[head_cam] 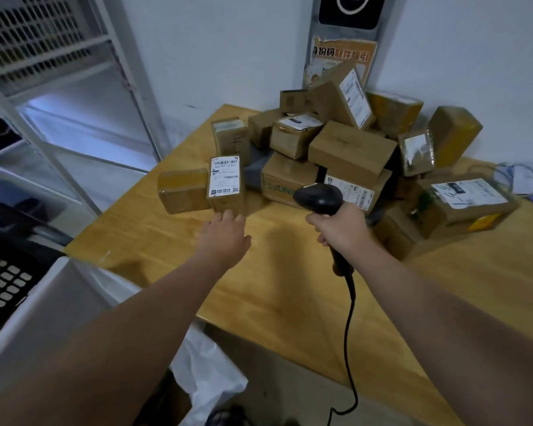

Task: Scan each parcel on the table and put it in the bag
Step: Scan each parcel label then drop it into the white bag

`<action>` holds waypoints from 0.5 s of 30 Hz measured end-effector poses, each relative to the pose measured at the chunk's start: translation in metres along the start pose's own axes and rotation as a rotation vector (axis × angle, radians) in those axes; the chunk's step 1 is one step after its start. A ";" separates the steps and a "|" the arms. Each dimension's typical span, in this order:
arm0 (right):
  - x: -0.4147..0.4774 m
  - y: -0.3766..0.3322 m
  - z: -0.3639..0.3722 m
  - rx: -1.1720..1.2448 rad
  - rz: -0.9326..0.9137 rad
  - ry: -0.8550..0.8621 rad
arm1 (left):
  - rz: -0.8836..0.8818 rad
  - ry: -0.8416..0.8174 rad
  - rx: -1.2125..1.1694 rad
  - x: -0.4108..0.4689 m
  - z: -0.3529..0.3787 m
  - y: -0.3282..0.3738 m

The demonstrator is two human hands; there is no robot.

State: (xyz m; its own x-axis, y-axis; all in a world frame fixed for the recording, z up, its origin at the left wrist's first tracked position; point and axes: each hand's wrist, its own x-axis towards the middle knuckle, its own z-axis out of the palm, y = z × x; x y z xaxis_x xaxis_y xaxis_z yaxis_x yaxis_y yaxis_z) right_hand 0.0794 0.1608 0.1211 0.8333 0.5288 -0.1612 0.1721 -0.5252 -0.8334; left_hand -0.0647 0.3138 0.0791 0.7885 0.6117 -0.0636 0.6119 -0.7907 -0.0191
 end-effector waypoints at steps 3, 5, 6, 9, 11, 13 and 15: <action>0.015 -0.003 0.006 0.012 -0.016 -0.013 | -0.058 -0.003 -0.062 0.018 0.002 -0.007; 0.028 -0.005 0.013 0.014 -0.024 -0.026 | -0.097 0.009 -0.098 0.032 0.003 -0.014; 0.034 -0.006 0.017 0.008 -0.026 -0.029 | -0.117 0.019 -0.114 0.040 0.003 -0.017; 0.051 -0.011 0.028 0.016 -0.001 -0.040 | -0.187 0.021 -0.191 0.065 0.003 -0.026; 0.061 -0.012 0.037 0.054 0.038 -0.055 | -0.243 -0.022 -0.259 0.084 0.003 -0.033; 0.070 -0.012 0.048 0.084 0.080 -0.064 | -0.291 -0.065 -0.310 0.103 0.006 -0.039; 0.079 -0.009 0.060 0.105 0.105 -0.062 | -0.328 -0.098 -0.340 0.121 0.010 -0.045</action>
State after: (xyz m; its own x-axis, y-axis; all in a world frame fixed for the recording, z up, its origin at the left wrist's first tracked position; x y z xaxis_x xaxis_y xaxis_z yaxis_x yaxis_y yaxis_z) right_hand 0.1121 0.2476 0.0841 0.8093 0.5166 -0.2795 0.0275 -0.5087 -0.8605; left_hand 0.0028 0.4228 0.0623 0.5513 0.8092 -0.2032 0.8257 -0.4942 0.2722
